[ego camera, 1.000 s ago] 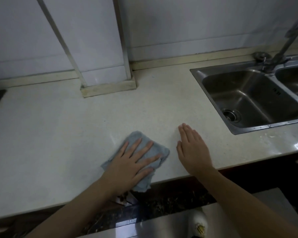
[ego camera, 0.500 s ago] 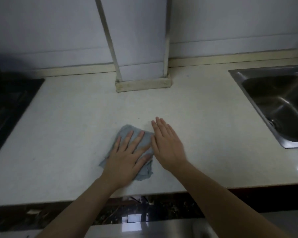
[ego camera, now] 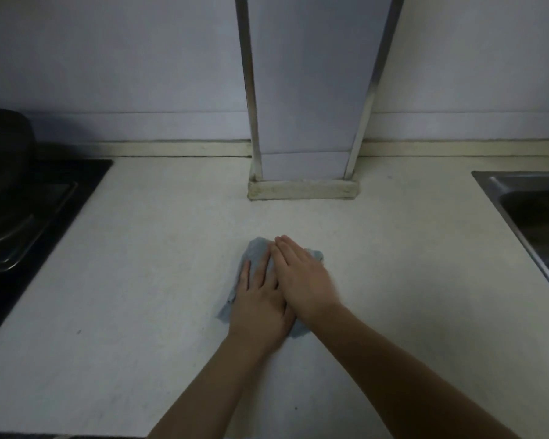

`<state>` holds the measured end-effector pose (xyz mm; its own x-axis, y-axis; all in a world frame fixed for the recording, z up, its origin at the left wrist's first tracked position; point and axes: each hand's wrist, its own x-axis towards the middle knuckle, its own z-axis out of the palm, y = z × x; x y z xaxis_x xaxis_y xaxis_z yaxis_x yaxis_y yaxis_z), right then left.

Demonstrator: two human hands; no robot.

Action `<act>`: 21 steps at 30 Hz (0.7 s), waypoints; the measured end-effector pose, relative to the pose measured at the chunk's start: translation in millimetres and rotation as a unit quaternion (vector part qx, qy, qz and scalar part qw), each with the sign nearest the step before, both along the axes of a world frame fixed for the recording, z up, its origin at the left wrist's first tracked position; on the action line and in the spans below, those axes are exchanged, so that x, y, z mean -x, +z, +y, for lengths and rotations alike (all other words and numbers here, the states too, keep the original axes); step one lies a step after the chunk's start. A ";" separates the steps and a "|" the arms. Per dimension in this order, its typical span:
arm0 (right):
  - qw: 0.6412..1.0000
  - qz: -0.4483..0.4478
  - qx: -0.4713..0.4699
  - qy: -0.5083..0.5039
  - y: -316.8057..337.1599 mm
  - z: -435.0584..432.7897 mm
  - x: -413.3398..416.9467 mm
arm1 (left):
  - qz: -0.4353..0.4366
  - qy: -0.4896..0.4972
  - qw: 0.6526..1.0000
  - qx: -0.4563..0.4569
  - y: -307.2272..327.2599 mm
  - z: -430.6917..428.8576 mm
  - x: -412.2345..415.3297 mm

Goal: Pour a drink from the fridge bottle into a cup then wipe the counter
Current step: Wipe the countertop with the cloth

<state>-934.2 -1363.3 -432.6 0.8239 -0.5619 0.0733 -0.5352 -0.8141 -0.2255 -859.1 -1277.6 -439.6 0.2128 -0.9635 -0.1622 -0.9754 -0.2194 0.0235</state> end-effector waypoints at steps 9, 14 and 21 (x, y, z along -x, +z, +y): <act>0.997 -0.020 0.061 -0.049 6.7 -36.1 -27.6 | 0.006 0.021 1.000 0.019 -3.4 -41.0 -24.0; 0.998 -0.008 0.047 -0.052 5.1 -65.2 -42.2 | 0.016 0.039 0.999 0.035 -8.9 -71.0 -37.1; 0.999 -0.035 0.014 -0.033 6.7 -95.2 -50.4 | 0.005 0.059 0.997 0.049 -2.8 -97.5 -44.6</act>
